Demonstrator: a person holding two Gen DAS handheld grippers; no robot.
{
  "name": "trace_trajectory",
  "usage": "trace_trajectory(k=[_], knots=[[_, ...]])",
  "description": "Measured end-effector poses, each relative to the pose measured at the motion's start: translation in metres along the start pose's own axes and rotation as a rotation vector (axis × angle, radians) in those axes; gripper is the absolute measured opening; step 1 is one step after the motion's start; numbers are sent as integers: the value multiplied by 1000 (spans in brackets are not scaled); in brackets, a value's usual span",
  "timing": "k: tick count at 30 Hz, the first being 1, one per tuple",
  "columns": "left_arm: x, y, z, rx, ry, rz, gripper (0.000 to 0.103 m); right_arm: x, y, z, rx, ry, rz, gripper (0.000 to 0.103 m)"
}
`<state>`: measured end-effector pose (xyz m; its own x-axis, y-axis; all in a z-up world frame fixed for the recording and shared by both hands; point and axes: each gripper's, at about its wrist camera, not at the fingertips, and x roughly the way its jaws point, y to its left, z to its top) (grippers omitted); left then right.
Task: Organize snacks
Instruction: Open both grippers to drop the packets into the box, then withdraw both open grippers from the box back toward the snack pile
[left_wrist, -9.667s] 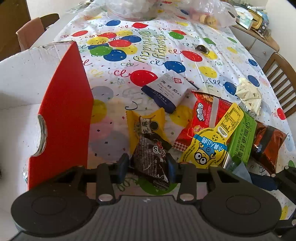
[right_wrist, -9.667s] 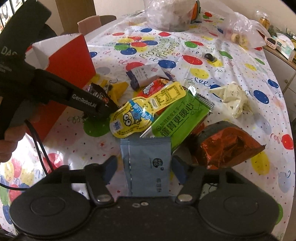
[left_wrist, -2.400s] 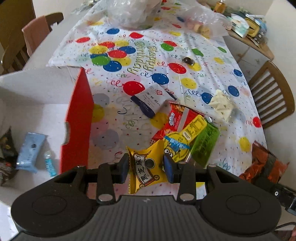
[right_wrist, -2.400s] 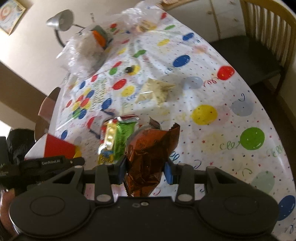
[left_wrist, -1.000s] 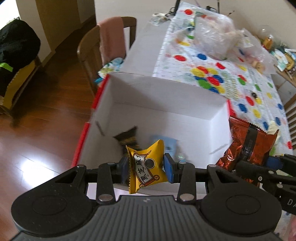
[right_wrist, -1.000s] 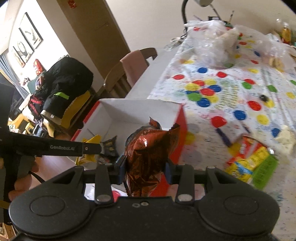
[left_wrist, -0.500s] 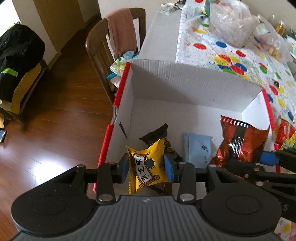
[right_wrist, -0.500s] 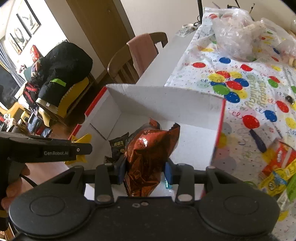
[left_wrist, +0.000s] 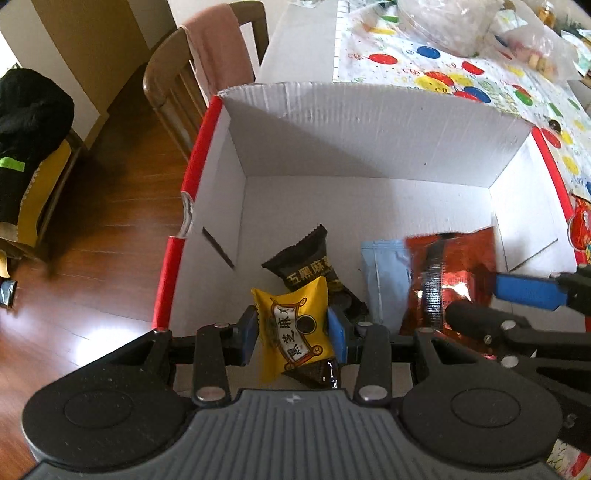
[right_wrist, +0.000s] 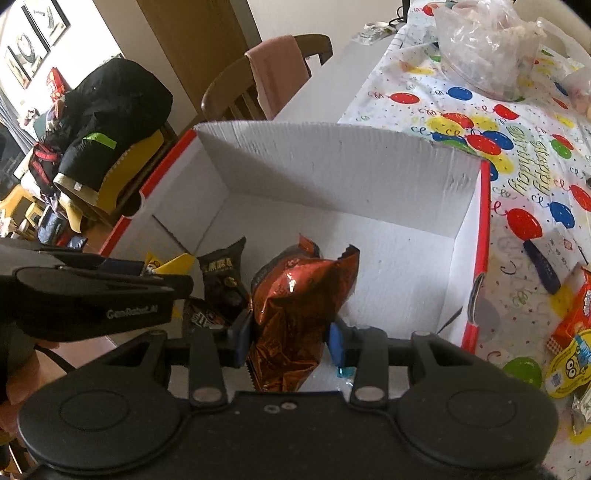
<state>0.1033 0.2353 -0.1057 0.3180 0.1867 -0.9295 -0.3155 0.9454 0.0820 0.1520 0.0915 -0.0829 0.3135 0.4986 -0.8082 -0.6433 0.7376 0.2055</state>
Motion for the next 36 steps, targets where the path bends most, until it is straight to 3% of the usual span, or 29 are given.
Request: trace_trajectory(k=[8, 15, 18, 24, 33, 36], knots=[[-5, -2, -5, -11, -12, -10, 41, -4, -1, -3, -4, -7, -23, 43], [-22, -1, -12, -28, -49, -35, 55, -22, -8, -8, 28, -39, -22, 53], [-33, -5, -13, -27, -73, -51, 56, -35, -12, -9, 35, -63, -29, 57], [-63, -21, -15, -8, -156, -80, 65, -58, -21, -9, 53, -113, -9, 62], [-102, -59, -22, 38, -283, -119, 67, -101, -32, -20, 71, -195, 13, 75], [-113, -76, -25, 55, -327, -127, 72, -116, -44, -26, 95, -214, 29, 80]])
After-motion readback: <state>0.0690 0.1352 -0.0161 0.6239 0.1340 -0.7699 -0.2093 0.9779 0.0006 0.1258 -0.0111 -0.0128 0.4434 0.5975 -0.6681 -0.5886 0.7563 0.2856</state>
